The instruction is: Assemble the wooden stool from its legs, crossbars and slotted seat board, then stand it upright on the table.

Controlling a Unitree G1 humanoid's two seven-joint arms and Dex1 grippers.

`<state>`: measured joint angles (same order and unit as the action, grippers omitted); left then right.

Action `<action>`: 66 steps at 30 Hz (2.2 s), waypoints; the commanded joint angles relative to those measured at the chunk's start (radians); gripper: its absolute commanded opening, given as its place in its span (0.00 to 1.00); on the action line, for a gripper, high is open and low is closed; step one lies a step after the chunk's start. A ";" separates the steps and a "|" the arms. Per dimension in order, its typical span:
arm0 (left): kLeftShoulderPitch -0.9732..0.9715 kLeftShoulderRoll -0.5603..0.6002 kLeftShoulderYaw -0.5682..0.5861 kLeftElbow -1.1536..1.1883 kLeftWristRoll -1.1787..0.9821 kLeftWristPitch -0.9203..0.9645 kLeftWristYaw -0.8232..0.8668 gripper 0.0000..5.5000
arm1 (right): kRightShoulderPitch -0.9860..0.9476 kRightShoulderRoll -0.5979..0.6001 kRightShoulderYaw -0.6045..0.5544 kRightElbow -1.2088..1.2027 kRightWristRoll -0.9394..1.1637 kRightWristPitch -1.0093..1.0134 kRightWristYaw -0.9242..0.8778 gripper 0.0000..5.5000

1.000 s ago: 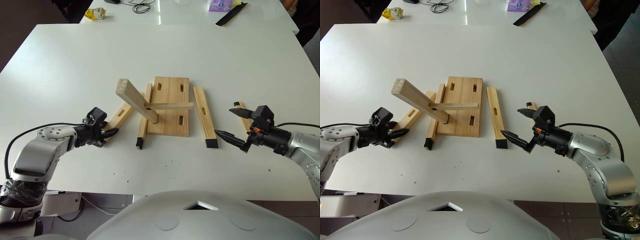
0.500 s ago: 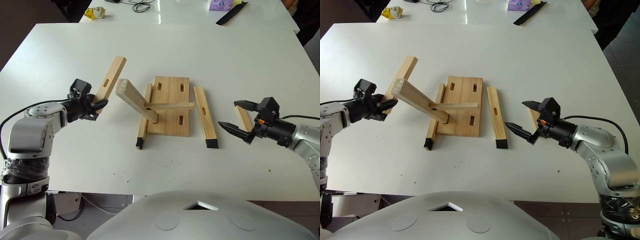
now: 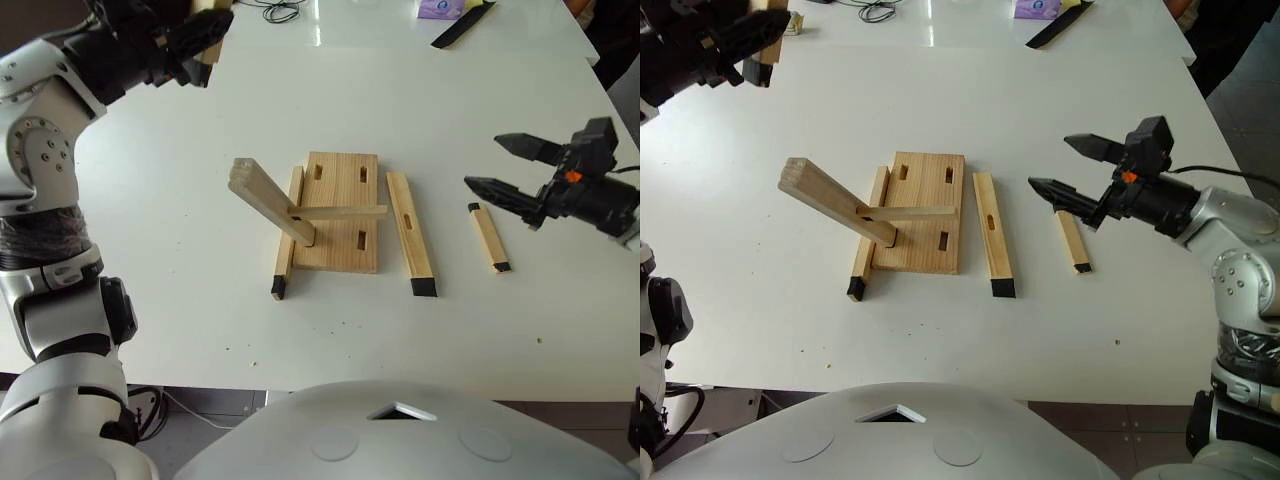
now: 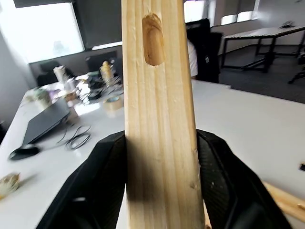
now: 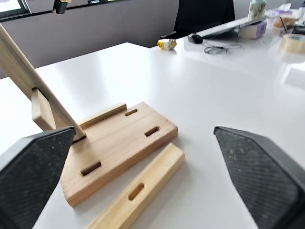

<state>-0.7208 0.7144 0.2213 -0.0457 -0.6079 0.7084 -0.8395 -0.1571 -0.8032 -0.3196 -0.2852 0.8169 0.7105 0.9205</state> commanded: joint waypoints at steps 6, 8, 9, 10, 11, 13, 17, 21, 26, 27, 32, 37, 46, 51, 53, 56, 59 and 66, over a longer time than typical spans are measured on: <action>-0.066 -0.005 -0.053 -0.084 -0.251 0.143 -0.230 0.37 | -0.330 0.001 0.028 0.073 0.183 0.109 0.055 0.98; -0.057 -0.009 -0.098 -0.097 -0.250 0.134 -0.281 0.37 | -0.379 0.015 0.060 0.069 0.197 0.126 0.056 0.98; -0.053 -0.011 -0.113 -0.101 -0.247 0.131 -0.295 0.37 | -0.403 0.024 0.079 0.074 0.196 0.133 0.060 0.98; -0.052 -0.014 -0.130 -0.100 -0.243 0.128 -0.310 0.37 | -0.430 0.034 0.101 0.082 0.190 0.137 0.065 0.98; -0.053 -0.018 -0.144 -0.097 -0.238 0.125 -0.321 0.37 | -0.454 0.043 0.119 0.088 0.187 0.140 0.070 0.98; -0.063 -0.029 -0.164 -0.080 -0.231 0.122 -0.337 0.37 | -0.501 0.058 0.142 0.100 0.192 0.151 0.070 0.98; -0.073 -0.040 -0.176 -0.067 -0.243 0.131 -0.354 0.37 | -0.566 0.076 0.167 0.114 0.196 0.165 0.078 0.98; -0.052 -0.043 -0.191 -0.083 -0.236 0.122 -0.370 0.37 | -0.589 0.084 0.173 0.119 0.191 0.170 0.084 0.98; -0.038 -0.048 -0.198 -0.090 -0.230 0.120 -0.374 0.37 | -0.613 0.098 0.176 0.124 0.189 0.173 0.083 0.94; -0.036 -0.049 -0.201 -0.091 -0.230 0.119 -0.375 0.37 | -0.615 0.100 0.177 0.125 0.188 0.173 0.083 0.93; -0.034 -0.059 -0.212 -0.095 -0.224 0.117 -0.373 0.37 | -0.631 0.110 0.177 0.128 0.199 0.184 0.077 0.79; -0.034 -0.070 -0.223 -0.101 -0.218 0.115 -0.363 0.37 | -0.635 0.121 0.184 0.105 0.221 0.210 0.082 0.65; -0.032 -0.090 -0.237 -0.113 -0.202 0.111 -0.349 0.37 | -0.621 0.140 0.195 0.066 0.248 0.245 0.069 0.40; -0.022 -0.085 -0.244 -0.124 -0.195 0.107 -0.350 0.37 | -0.617 0.130 0.204 0.060 0.241 0.247 0.069 0.38; -0.020 -0.082 -0.242 -0.123 -0.193 0.104 -0.349 0.37 | -0.609 0.116 0.211 0.055 0.225 0.244 0.079 0.38; -0.021 -0.080 -0.239 -0.116 -0.187 0.098 -0.343 0.37 | -0.583 0.093 0.230 0.043 0.185 0.225 0.098 0.37; -0.030 -0.087 -0.232 -0.104 -0.182 0.099 -0.332 0.37 | -0.559 0.083 0.245 0.033 0.151 0.202 0.113 0.37; -0.056 -0.111 -0.228 -0.067 -0.158 0.094 -0.306 0.37 | -0.543 0.081 0.271 0.026 0.121 0.159 0.114 0.37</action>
<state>-0.7353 0.6128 -0.0369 -0.1450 -0.7803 0.8145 -1.2027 -0.7265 -0.7057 -0.0809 -0.2350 0.9811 0.8627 1.0310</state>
